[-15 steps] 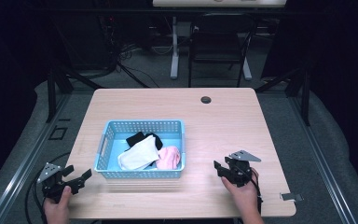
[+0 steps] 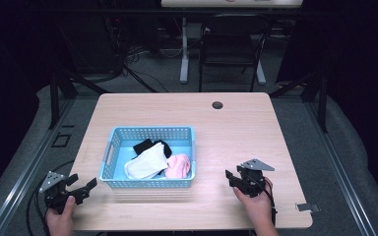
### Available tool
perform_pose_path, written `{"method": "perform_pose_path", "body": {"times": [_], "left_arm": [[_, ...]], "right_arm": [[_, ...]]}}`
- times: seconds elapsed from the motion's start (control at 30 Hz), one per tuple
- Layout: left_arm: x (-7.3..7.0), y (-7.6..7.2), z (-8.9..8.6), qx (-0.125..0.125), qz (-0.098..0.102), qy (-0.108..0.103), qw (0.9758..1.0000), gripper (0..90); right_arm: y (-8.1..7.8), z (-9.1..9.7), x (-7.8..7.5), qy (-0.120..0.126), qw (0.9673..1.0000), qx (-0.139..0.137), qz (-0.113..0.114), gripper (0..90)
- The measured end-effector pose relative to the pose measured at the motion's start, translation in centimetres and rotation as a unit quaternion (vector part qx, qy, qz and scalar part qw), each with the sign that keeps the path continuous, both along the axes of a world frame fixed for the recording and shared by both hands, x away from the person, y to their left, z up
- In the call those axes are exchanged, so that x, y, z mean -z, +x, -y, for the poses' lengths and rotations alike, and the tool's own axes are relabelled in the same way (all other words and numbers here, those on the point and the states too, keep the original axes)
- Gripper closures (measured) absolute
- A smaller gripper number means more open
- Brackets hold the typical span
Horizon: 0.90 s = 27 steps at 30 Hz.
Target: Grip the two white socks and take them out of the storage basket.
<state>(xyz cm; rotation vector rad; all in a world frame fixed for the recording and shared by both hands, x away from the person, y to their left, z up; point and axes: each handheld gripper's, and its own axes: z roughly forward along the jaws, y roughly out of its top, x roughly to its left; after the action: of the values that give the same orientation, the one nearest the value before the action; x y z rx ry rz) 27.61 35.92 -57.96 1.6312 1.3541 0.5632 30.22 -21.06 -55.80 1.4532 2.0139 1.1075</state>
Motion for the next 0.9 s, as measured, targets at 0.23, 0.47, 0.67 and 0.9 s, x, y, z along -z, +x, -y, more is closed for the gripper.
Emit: {"method": "perform_pose_path", "body": {"times": [0.23, 0.47, 0.67, 0.9], "left_arm": [[0.0, 0.0, 0.0, 0.0, -0.002, 0.002, 1.0, 15.3], [0.0, 0.0, 0.0, 0.0, -0.002, 0.001, 1.0, 15.3], [0.0, 0.0, -0.1, -0.001, 0.0, -0.003, 1.0, 15.3], [0.0, 0.0, -0.1, -0.001, -0.002, -0.005, 1.0, 15.3]], "right_arm": [[-0.2, -0.2, -0.7, 0.002, 1.0, -0.007, 0.0, 49.1], [-0.8, -1.6, -3.8, 0.016, 0.9992, -0.021, 0.029, 50.7], [-0.1, -3.8, -5.8, 0.005, 0.9992, -0.034, 0.022, 52.4], [1.8, -6.6, -7.3, -0.006, 0.9954, -0.093, -0.021, 56.9]]}}
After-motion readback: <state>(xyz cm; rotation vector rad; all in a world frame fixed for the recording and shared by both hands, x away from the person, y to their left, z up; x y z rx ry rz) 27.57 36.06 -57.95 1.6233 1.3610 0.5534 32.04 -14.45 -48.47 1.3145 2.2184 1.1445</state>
